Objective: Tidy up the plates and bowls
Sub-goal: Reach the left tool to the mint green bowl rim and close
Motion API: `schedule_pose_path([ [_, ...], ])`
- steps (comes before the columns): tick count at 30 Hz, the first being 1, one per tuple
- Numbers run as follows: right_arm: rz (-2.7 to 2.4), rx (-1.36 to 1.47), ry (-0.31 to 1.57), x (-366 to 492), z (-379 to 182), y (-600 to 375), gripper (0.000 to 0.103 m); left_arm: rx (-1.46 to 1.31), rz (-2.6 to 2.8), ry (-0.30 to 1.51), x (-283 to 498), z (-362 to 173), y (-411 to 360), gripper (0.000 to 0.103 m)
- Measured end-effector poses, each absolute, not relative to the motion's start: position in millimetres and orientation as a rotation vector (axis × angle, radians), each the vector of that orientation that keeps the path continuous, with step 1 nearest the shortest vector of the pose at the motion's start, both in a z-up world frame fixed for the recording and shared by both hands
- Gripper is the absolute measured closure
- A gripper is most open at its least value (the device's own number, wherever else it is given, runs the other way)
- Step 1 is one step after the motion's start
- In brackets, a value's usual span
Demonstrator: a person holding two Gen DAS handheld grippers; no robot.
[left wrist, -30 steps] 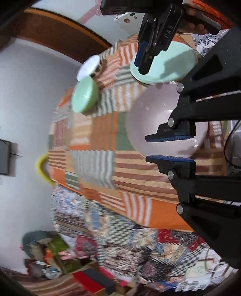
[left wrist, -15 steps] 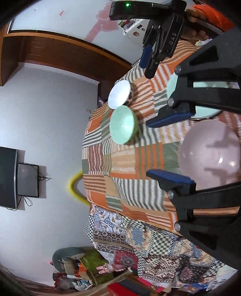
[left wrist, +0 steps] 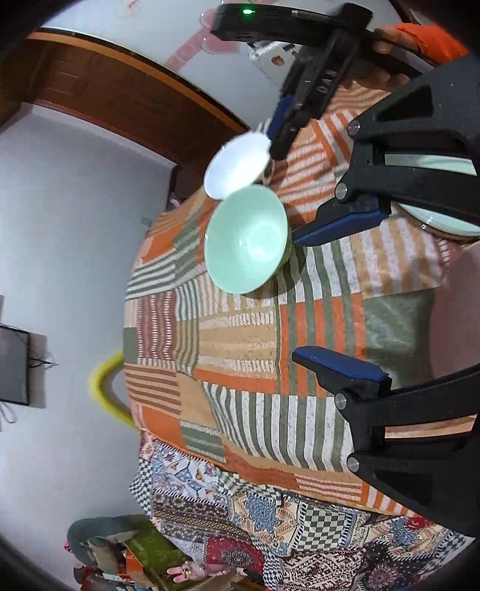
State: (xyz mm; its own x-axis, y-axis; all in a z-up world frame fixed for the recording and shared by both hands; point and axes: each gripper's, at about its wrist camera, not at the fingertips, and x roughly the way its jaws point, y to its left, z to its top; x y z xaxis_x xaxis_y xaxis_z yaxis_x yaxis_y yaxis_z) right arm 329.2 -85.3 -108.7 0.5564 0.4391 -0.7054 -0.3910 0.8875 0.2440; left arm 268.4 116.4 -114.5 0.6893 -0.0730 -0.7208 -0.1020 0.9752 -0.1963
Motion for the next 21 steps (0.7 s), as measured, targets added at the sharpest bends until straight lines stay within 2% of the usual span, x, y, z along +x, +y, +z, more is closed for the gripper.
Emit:
schedule_pose_path([
  [5, 0.484, 0.116, 0.916, 369.6, -129.9, -77.3, 0.055, -0.239, 0.007, 0.860, 294.1, -141.0, 122.1, 0.047],
  [8, 0.493, 0.142, 0.970, 385.4, -144.1, -71.2, 0.064, -0.241, 0.005, 0.879, 307.4, -153.6, 124.7, 0.047],
  [13, 0.473, 0.114, 0.997, 391.1, -156.9, -63.9, 0.066, -0.235, 0.005, 0.895, 324.3, -165.9, 128.2, 0.047],
  [16, 0.474, 0.047, 0.983, 390.9, -159.4, -57.8, 0.077, -0.233, 0.009, 0.899, 333.8, -170.7, 129.8, 0.047],
  [21, 0.548, -0.062, 0.986, 389.1, -161.6, -42.3, 0.078, -0.246, 0.004, 0.903, 345.6, -178.2, 131.2, 0.047],
])
